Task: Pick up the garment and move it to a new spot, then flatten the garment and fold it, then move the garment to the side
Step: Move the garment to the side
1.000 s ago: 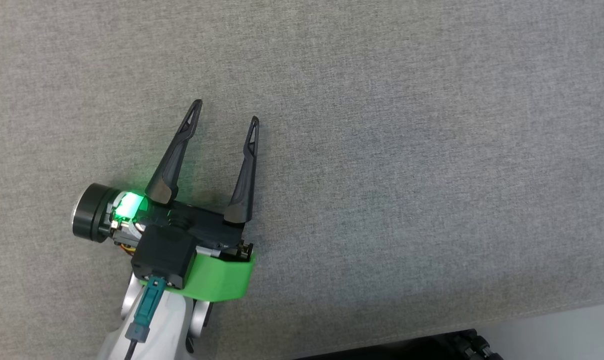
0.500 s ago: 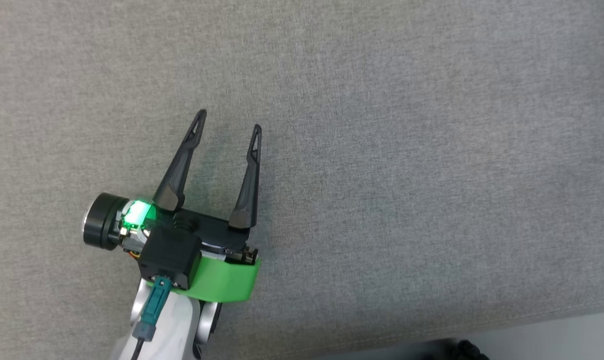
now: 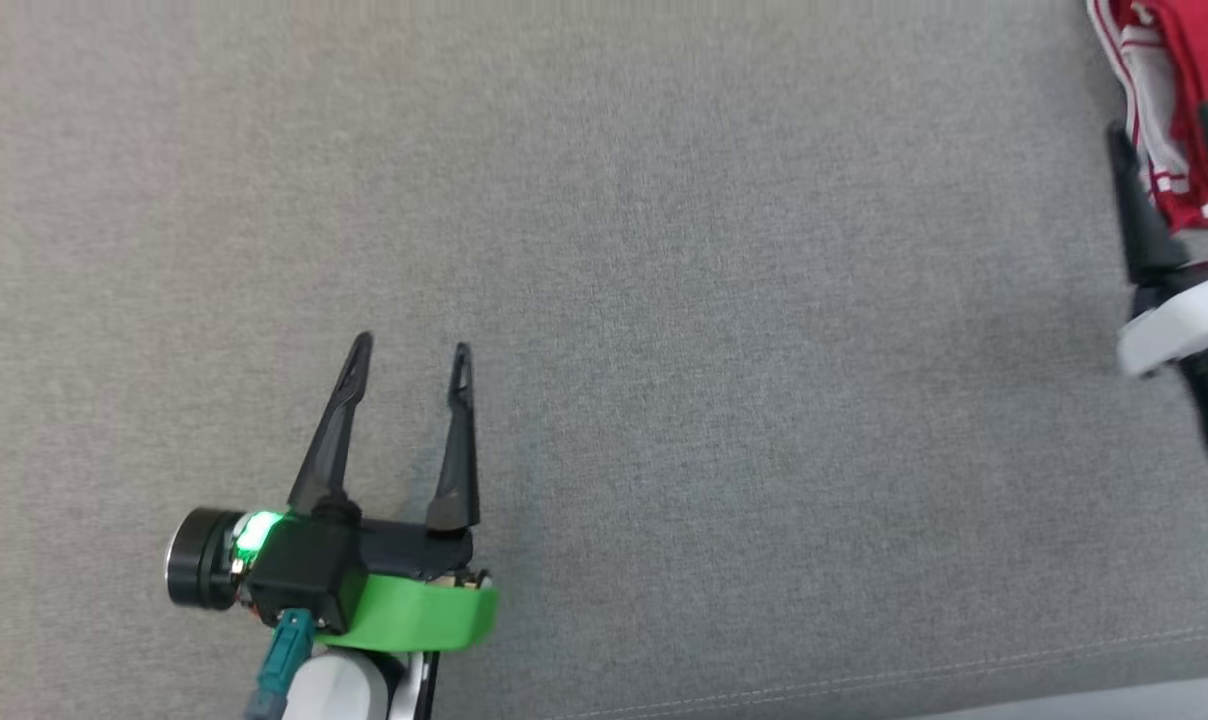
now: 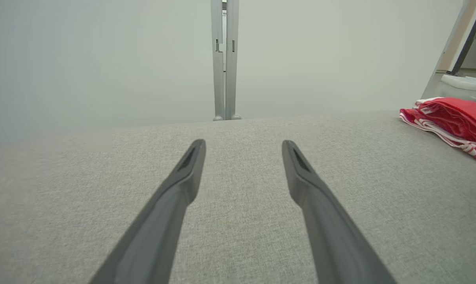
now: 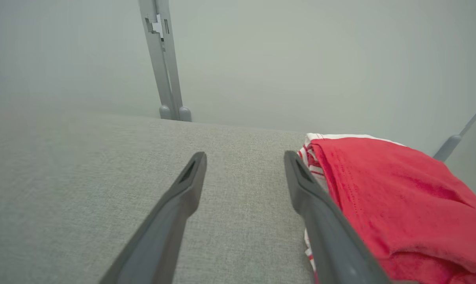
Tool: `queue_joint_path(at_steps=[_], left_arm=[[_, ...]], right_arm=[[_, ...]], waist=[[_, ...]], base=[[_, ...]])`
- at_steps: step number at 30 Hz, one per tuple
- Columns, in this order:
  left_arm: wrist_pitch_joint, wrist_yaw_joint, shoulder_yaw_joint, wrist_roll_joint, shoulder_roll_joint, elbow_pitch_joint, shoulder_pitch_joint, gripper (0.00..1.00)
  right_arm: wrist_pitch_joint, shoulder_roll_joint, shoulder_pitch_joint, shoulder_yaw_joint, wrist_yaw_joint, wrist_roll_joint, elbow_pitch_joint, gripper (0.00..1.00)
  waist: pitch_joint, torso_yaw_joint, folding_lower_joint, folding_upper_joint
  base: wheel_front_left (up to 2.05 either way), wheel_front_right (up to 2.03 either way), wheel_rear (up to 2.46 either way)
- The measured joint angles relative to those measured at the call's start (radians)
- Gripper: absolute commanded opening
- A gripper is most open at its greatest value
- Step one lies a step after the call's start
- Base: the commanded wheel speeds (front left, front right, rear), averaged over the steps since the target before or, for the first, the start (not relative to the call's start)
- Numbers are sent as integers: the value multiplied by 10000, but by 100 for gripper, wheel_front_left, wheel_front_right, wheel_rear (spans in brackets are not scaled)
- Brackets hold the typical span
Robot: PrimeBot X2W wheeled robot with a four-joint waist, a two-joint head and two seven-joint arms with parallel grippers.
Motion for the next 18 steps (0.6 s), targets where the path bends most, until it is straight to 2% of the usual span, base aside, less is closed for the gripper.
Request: queue_joint_path(at_steps=[4, 7, 11, 15, 18], left_arm=[[0, 173, 311, -169, -15, 345, 363, 100], [0, 221, 499, -265, -19, 591, 587, 100], [0, 401, 792, -372, -23, 849, 943, 100], [0, 428, 1041, -631, -25, 709, 1274, 100], [-2, 274, 1179, -575, -25, 614, 1626, 100]], right_arm=[[2, 1377, 1227, -702, -2, -851, -1154, 100], [0, 2117, 2095, -965, -2, -1392, -1958, 100], [0, 3221, 3182, -1852, -2, -2109, -2742, 100], [0, 3935, 4114, -2199, -2, -2719, -3012, 100], [0, 4324, 4699, -2422, -2, -2953, -3210, 100]], waist=[[-677, 117, 0, 0], [-1129, 230, 0, 0], [-1705, 406, 0, 0], [-2194, 529, 0, 0], [-2600, 599, 0, 0]], base=[[0, 0, 0], [0, 0, 0], [0, 0, 0], [0, 0, 0], [0, 0, 0]])
